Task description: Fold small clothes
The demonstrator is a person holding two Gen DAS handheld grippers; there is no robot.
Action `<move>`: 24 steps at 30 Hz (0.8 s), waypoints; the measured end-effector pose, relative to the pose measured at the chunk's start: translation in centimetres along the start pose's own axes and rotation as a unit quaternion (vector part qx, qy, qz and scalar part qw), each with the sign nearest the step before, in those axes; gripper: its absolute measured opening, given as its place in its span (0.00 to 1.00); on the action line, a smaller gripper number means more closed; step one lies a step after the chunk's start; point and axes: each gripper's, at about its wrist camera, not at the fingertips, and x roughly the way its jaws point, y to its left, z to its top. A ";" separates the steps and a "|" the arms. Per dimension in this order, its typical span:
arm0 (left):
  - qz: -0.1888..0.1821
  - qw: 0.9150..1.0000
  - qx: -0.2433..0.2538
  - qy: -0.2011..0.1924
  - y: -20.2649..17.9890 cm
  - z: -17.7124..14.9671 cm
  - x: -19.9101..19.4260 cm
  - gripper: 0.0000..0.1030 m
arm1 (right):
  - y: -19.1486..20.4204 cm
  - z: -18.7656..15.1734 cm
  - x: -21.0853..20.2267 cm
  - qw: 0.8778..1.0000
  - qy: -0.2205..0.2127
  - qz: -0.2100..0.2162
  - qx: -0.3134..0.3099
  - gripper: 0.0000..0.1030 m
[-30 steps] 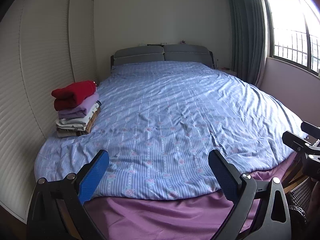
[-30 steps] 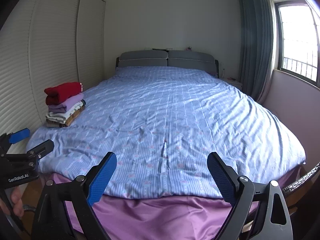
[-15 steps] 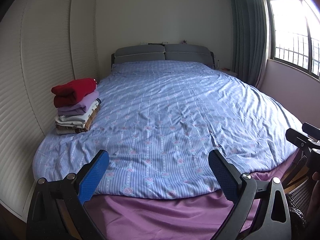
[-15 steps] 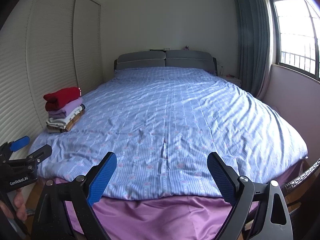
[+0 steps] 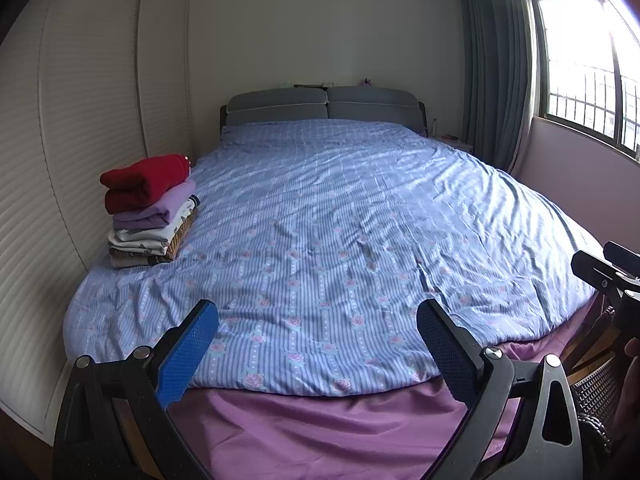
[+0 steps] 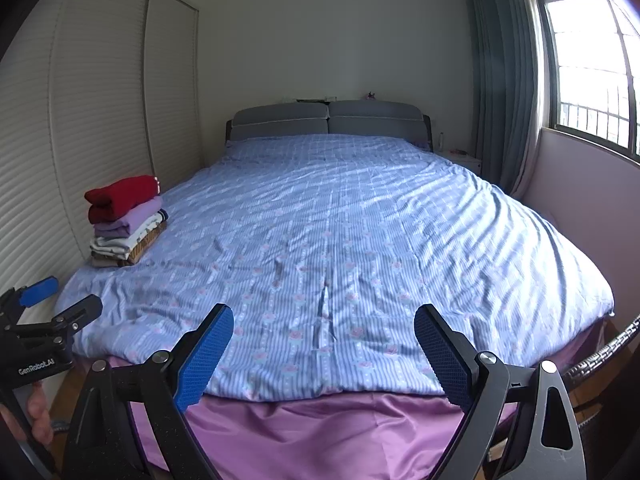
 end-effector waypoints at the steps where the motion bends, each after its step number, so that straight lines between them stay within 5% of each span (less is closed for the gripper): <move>1: -0.001 1.000 0.000 0.001 -0.1 0.0 0.0 0.98 | 0.0 0.0 0.0 1.000 0.000 0.000 0.000 0.90; 24: -0.002 1.000 0.000 0.002 -0.2 0.0 0.0 0.98 | 0.0 -0.1 0.0 1.000 0.000 0.000 0.000 0.90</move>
